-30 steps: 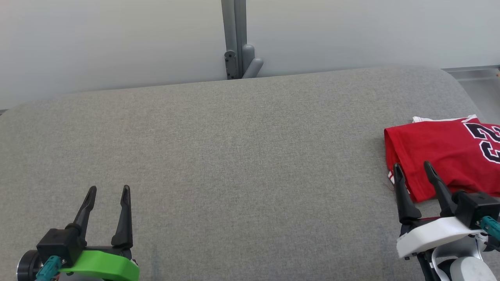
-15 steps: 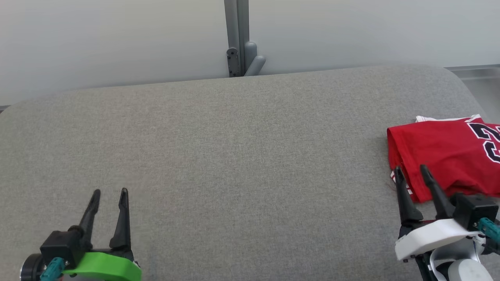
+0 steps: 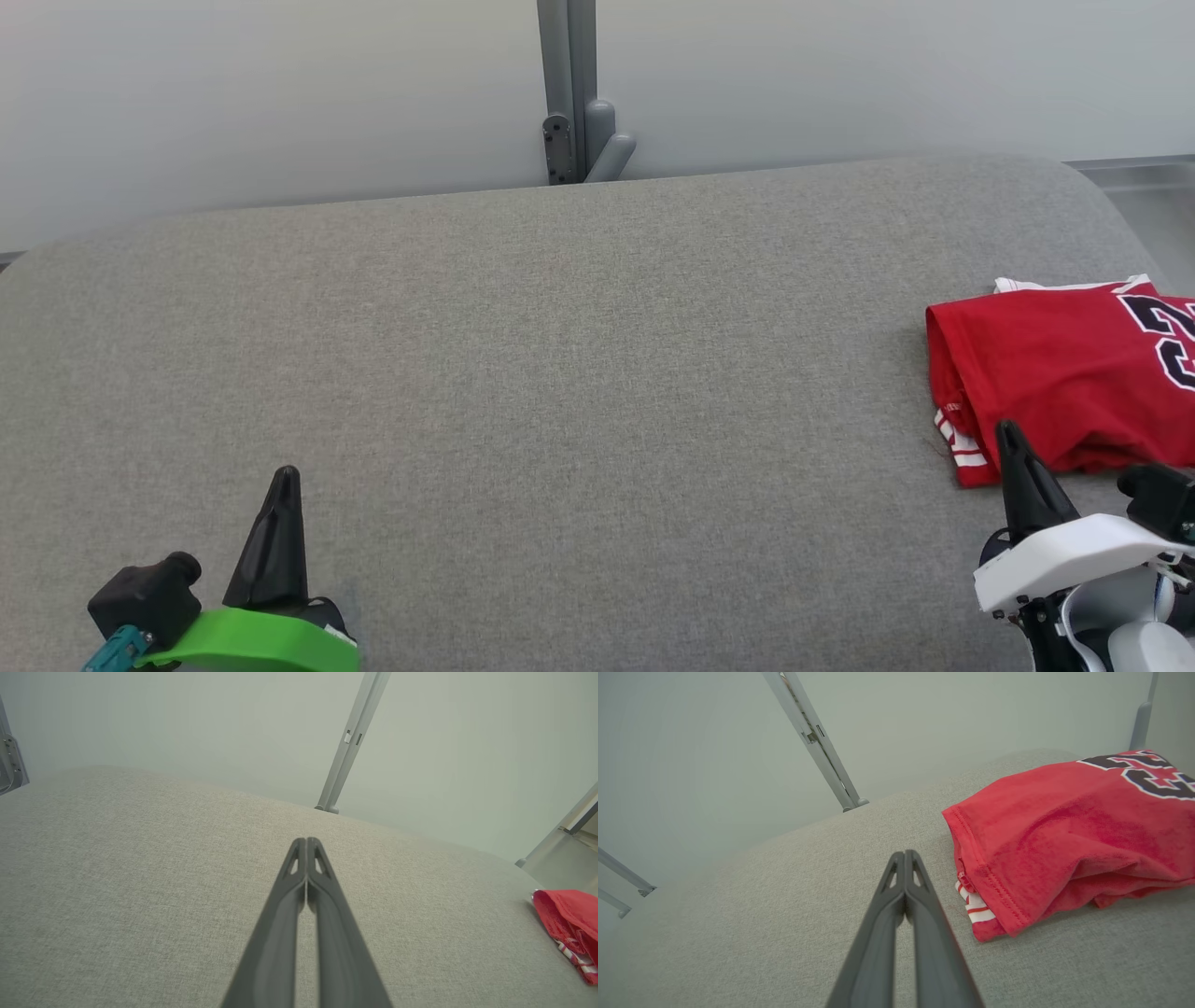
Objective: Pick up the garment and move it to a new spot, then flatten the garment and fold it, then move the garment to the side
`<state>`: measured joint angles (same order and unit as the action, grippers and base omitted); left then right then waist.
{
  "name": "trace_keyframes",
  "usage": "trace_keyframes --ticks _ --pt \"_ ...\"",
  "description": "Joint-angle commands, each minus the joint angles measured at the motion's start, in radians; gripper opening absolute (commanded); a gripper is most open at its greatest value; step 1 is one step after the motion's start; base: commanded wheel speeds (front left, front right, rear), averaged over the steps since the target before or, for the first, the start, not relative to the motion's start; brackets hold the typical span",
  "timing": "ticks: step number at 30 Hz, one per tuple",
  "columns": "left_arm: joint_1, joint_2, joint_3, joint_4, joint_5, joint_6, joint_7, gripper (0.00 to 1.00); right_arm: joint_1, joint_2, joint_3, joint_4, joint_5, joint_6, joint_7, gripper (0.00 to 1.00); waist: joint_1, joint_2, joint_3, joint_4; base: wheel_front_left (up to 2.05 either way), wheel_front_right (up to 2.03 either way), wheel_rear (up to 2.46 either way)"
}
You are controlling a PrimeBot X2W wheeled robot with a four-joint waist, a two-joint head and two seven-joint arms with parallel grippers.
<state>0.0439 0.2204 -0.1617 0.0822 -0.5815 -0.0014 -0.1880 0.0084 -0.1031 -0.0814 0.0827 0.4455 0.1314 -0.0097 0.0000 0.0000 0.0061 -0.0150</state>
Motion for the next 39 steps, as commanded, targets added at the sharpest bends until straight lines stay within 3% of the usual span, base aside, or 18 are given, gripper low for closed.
trace_keyframes --ticks 1,39 --pt "-0.024 -0.001 0.003 -0.009 -0.045 -0.009 -0.011 0.0 -0.034 -0.004 -0.018 -0.003 0.048 0.0 0.016 0.0 0.0 0.0 0.0 0.0 0.0 0.0 0.0" --pt "-0.064 -0.078 -0.027 0.038 -0.507 -0.067 -0.041 0.0 -0.118 0.006 -0.176 0.12 0.539 0.0 0.23 0.0 0.0 0.0 -0.001 0.005 0.0 0.0 0.0"
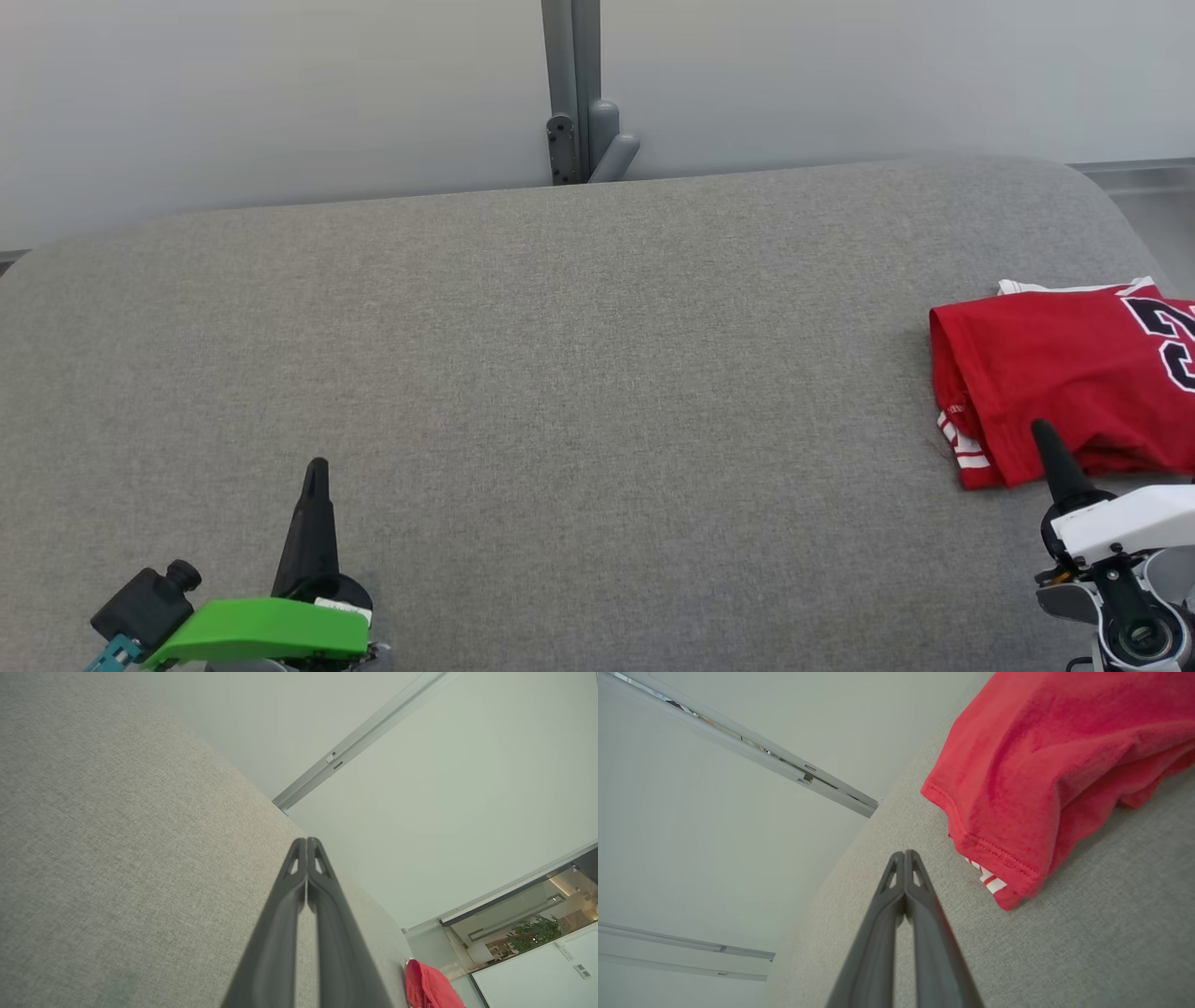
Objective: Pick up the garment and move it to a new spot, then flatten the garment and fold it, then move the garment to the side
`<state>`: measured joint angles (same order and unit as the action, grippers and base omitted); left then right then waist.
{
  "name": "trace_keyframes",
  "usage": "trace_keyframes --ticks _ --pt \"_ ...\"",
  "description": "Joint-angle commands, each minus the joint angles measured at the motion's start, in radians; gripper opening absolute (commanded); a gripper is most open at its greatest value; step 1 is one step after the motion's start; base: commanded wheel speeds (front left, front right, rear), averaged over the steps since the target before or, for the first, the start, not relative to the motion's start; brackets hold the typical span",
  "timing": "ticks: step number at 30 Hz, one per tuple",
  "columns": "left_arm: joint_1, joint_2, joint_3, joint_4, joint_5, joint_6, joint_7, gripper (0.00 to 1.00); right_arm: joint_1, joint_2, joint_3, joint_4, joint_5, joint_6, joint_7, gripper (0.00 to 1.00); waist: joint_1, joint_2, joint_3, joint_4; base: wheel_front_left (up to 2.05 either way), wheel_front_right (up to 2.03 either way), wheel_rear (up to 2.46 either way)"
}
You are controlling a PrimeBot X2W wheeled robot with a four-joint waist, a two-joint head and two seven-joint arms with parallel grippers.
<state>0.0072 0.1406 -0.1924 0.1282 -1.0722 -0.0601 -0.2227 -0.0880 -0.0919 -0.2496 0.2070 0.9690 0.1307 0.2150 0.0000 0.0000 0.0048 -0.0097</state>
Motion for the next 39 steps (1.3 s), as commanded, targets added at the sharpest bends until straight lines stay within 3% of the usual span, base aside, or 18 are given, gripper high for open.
trace_keyframes --ticks 1,39 --pt "-0.029 0.0 0.002 -0.007 -0.026 -0.009 -0.007 0.0 -0.023 -0.004 -0.011 -0.002 0.026 0.0 0.009 0.0 0.0 0.0 0.0 0.0 0.0 0.0 0.0" --pt "-0.053 -0.054 -0.019 0.024 -0.346 -0.047 -0.027 0.0 -0.081 0.004 -0.121 0.084 0.364 0.0 0.158 0.0 0.0 0.0 -0.001 0.005 0.0 0.0 0.0"
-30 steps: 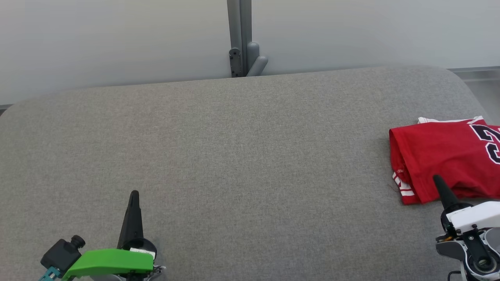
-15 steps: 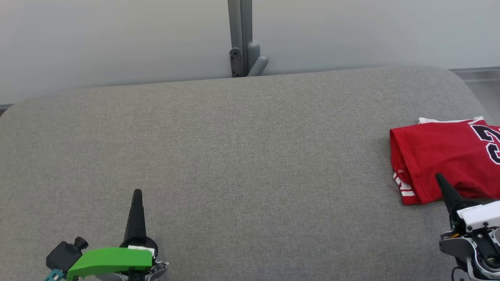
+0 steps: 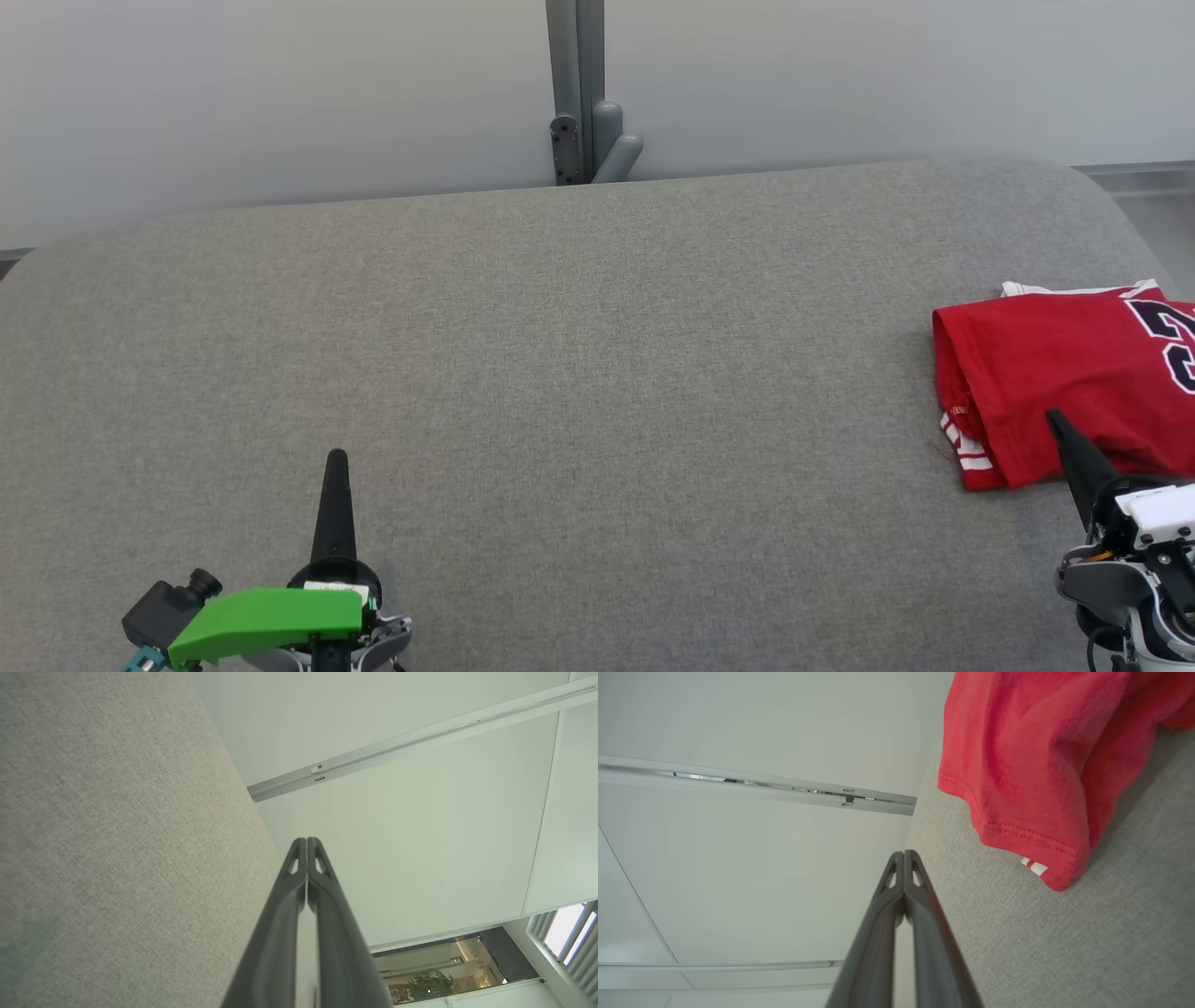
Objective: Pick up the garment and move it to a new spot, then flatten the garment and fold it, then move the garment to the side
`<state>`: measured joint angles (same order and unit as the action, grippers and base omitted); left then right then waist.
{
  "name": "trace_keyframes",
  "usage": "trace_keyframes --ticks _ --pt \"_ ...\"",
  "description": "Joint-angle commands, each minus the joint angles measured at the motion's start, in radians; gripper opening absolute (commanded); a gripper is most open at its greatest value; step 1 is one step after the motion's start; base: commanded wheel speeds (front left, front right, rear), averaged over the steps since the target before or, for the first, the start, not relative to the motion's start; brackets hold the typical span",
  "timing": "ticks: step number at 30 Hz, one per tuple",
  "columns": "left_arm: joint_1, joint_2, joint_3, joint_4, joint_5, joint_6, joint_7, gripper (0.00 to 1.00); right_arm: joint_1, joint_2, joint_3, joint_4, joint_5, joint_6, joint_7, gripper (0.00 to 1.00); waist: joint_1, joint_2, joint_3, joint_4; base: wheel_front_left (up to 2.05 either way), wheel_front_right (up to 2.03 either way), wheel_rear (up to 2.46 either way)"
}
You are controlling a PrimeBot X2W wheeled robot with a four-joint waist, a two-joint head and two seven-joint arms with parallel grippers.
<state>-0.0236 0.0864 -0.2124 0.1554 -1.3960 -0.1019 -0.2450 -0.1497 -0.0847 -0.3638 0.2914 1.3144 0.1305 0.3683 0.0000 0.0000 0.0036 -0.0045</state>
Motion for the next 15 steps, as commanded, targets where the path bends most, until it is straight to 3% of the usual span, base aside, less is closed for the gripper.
trace_keyframes --ticks 1,15 --pt "-0.023 -0.001 0.0 -0.002 -0.028 -0.006 -0.004 0.0 -0.021 -0.003 -0.009 0.002 0.025 0.001 0.009 0.0 0.0 0.0 0.0 0.0 0.0 0.0 0.0" --pt "-0.03 -0.02 -0.006 0.007 -0.131 -0.019 -0.011 0.0 -0.039 0.0 -0.045 0.03 0.135 0.0 0.058 0.0 0.0 0.0 -0.001 0.002 0.0 0.0 0.0"
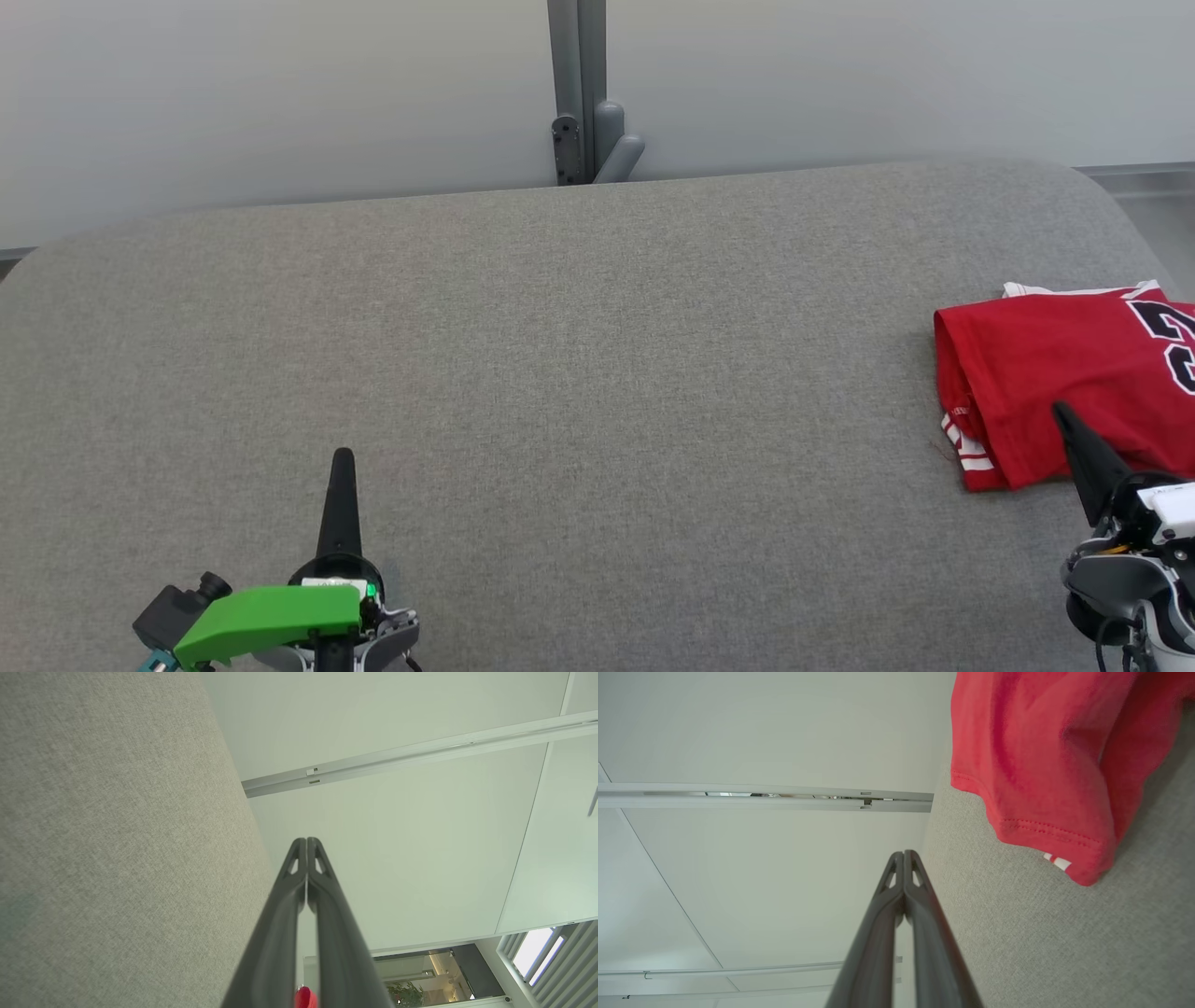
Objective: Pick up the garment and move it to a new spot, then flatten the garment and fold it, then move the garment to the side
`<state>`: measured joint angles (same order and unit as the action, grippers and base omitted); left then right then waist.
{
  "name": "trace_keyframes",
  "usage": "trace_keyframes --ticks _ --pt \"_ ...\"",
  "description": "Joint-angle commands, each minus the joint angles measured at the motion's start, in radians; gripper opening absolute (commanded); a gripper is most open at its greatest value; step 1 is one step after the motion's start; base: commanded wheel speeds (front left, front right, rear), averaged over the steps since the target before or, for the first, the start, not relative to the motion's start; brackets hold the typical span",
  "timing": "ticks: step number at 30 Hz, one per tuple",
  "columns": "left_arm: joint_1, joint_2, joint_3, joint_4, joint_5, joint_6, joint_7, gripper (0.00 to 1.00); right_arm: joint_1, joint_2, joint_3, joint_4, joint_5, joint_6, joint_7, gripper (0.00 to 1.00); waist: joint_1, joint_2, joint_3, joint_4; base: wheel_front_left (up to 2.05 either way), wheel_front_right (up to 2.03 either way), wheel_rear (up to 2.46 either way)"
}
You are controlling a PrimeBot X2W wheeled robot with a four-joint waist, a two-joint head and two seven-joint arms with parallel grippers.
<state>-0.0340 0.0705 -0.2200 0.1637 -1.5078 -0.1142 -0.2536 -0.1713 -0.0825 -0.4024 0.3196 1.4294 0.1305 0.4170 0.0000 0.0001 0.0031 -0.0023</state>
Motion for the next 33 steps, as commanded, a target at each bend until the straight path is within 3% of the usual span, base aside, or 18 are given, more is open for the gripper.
trace_keyframes --ticks 1,20,33 --pt "-0.02 -0.005 0.001 0.0 -0.027 -0.008 -0.003 0.0 -0.019 -0.001 -0.009 0.004 0.026 0.0 0.011 0.0 0.0 -0.0001 0.0 0.0 0.0 0.0 0.0" --pt "-0.025 -0.022 -0.007 0.01 -0.132 -0.021 -0.011 0.0 -0.036 0.002 -0.047 0.033 0.141 0.0 0.062 0.0 0.0 -0.0001 -0.001 0.003 0.0 0.0 0.0" --pt "-0.024 -0.021 -0.007 0.009 -0.131 -0.02 -0.009 0.0 -0.035 0.002 -0.047 0.032 0.135 0.0 0.063 0.0 0.0 -0.0001 -0.001 0.003 0.0 0.0 0.0"
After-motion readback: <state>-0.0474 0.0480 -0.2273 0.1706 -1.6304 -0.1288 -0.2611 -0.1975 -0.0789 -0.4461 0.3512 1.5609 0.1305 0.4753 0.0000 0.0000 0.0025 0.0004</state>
